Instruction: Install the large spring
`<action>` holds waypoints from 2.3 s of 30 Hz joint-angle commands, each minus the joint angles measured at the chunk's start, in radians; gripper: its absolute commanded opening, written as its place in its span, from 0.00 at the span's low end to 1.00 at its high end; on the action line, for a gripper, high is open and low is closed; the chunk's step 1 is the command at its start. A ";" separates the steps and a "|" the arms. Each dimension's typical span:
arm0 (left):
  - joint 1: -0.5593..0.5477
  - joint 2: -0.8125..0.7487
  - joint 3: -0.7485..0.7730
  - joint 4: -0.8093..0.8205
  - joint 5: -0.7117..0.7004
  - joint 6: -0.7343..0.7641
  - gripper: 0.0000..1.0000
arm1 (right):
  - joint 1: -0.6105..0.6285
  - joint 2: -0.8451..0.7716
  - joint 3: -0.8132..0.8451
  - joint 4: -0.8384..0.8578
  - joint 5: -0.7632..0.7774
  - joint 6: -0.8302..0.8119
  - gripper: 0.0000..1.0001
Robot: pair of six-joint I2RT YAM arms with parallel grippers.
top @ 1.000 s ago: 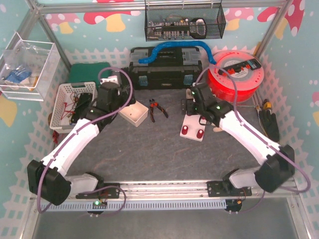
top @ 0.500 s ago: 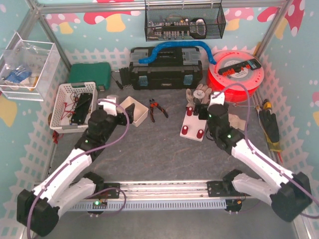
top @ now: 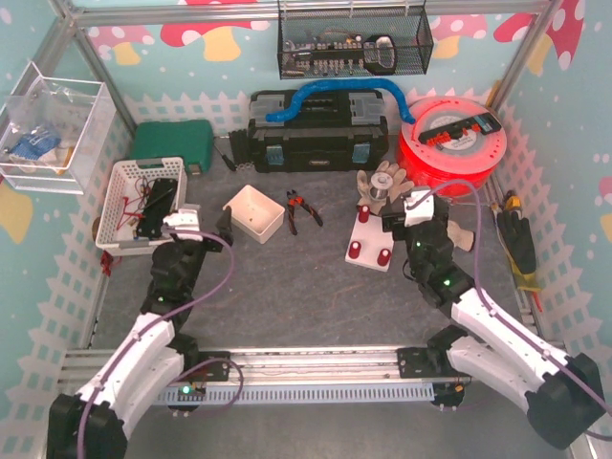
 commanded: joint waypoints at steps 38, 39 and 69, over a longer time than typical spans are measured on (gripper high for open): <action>0.229 0.832 -0.097 0.958 0.238 0.047 0.99 | -0.520 0.592 -0.391 1.120 -0.456 -0.086 0.99; 0.230 0.832 -0.092 0.947 0.231 0.044 0.99 | -0.522 0.616 -0.391 1.144 -0.438 -0.078 0.99; 0.222 0.834 -0.061 0.892 0.055 -0.016 0.99 | -0.523 0.694 -0.317 1.068 -0.304 -0.019 0.99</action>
